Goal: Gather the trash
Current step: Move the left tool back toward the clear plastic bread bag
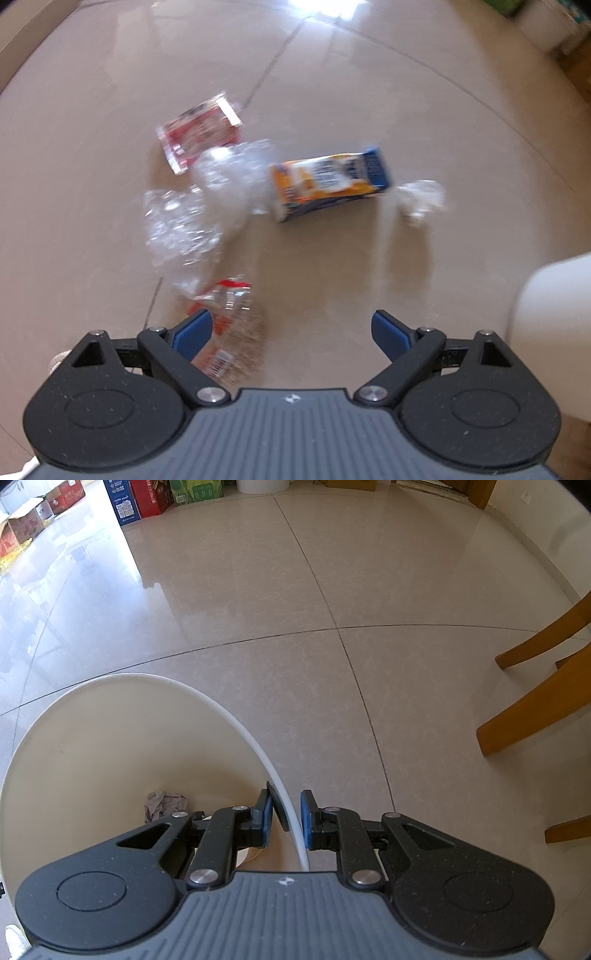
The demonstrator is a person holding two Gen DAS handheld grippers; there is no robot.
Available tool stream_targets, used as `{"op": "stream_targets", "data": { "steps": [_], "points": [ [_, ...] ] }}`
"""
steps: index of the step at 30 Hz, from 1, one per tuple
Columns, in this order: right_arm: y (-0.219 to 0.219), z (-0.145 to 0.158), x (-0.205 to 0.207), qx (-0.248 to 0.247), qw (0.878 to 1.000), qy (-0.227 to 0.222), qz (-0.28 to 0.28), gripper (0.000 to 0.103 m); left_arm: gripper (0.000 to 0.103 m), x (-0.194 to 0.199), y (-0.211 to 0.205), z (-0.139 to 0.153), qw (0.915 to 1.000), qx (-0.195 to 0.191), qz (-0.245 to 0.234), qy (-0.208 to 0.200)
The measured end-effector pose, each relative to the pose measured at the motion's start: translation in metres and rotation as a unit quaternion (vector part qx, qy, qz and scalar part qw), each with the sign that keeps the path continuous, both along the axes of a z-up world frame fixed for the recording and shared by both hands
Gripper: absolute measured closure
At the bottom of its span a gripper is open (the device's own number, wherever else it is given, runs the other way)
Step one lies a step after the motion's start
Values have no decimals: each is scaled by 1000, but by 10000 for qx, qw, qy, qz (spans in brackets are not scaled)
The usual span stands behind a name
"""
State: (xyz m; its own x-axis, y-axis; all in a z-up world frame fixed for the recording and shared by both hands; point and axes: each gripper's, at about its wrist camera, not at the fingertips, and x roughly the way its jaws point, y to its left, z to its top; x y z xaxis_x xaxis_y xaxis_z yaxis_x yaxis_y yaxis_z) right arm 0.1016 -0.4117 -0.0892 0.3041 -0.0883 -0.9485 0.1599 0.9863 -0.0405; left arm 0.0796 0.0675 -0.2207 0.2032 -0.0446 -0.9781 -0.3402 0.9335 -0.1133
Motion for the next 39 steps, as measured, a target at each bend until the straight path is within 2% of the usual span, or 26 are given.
{"op": "stream_targets", "data": {
  "steps": [4,10,13,18,22,28,31,36,39],
  "points": [
    [1,0,0,-10,10000,0,10,84,10,-4,14,-22,9995,103,285,24],
    [6,0,0,-137,9999,0,92,83,10,-8,24,-40,9979,8,632,-140],
    [9,0,0,-185,9998,6,114,83,10,-11,25,-49,9970,-74,766,-39],
    [7,1,1,-160,9998,15,89,83,10,-16,17,-53,9977,-178,639,152],
    [9,1,0,-161,9998,9,95,83,10,-24,7,-56,9967,-512,548,300],
    [5,-1,1,-133,9999,14,73,83,10,-29,-21,-58,9951,-897,88,411],
    [5,0,1,-136,9999,15,69,83,10,-28,-33,-59,9969,-678,-114,380],
    [6,0,1,-142,9999,16,69,83,11,-31,-40,-60,9996,-118,-97,239],
    [6,0,1,-141,9999,15,75,83,17,-36,-35,-63,9997,-48,24,245]
  ]
}}
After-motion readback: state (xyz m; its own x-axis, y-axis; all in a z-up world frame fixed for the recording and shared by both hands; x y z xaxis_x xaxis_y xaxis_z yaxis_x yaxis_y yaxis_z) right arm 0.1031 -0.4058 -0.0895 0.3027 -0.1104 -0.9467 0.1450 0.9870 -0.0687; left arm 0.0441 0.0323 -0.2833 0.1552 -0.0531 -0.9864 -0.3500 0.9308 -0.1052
